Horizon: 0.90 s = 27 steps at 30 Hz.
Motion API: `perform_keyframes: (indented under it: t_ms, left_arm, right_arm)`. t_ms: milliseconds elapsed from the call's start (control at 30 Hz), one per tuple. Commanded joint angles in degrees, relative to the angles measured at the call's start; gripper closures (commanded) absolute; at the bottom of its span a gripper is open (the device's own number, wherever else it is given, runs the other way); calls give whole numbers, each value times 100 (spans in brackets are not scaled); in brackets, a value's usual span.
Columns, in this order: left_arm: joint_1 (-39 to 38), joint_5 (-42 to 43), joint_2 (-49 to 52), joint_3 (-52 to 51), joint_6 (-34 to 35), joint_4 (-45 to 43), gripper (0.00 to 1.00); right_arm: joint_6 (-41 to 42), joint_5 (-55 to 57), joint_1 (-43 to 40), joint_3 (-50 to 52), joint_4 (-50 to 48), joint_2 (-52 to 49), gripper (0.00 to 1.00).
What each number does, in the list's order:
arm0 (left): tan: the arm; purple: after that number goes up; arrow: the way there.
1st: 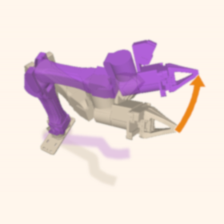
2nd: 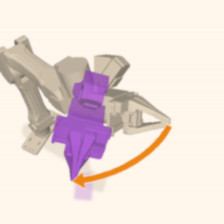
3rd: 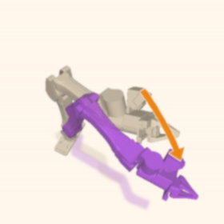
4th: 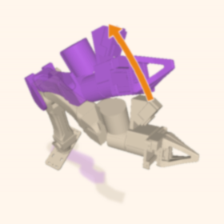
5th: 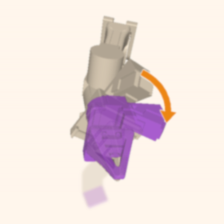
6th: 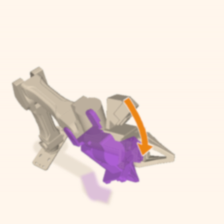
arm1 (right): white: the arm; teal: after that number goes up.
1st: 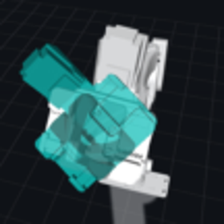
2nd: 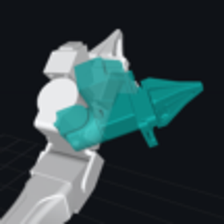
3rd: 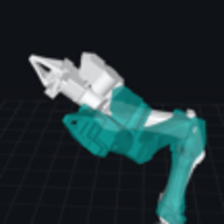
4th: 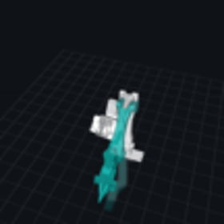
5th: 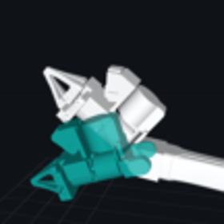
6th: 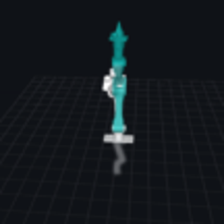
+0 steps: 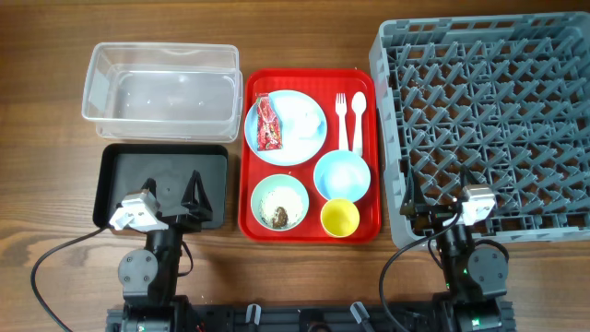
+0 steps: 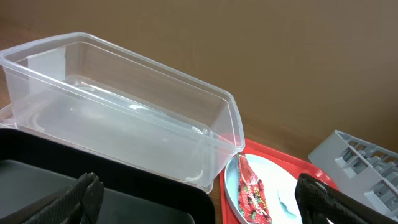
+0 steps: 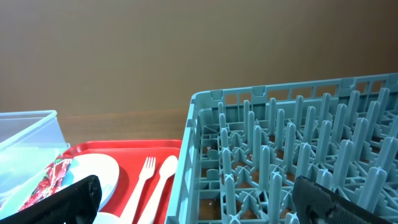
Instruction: Sort waste into correct bins and load items into the dishwasher rack
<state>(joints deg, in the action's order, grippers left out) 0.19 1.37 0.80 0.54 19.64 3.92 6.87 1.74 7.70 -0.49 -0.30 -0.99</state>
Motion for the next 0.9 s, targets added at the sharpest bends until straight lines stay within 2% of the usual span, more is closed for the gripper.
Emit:
perform_keyframes:
  t_ms: [0,367,533,633,733,867]
  left_arm:
    - [57,-35,-42,-22,35,9,0]
    - [57,-4,-42,-22,35,37,0]
    - [57,717,-42,-22,35,-79,0]
    - [57,1397,-42,-13,201,-498,0]
    - [57,1580,-42,184,695,-859,0]
    - [57,1696,-20,713,787,-863,1]
  right_arm:
    - [76,-52,-28,20,-31,72,0]
    - [90,-127,-28,20,-24,72,0]
    - [122,-800,-28,20,-57,72,0]
    - [127,-1377,-28,-15,-306,72,0]
    - [122,-1690,-28,-365,-350,72,0]
    - [96,-1685,-28,-1141,232,-74,0]
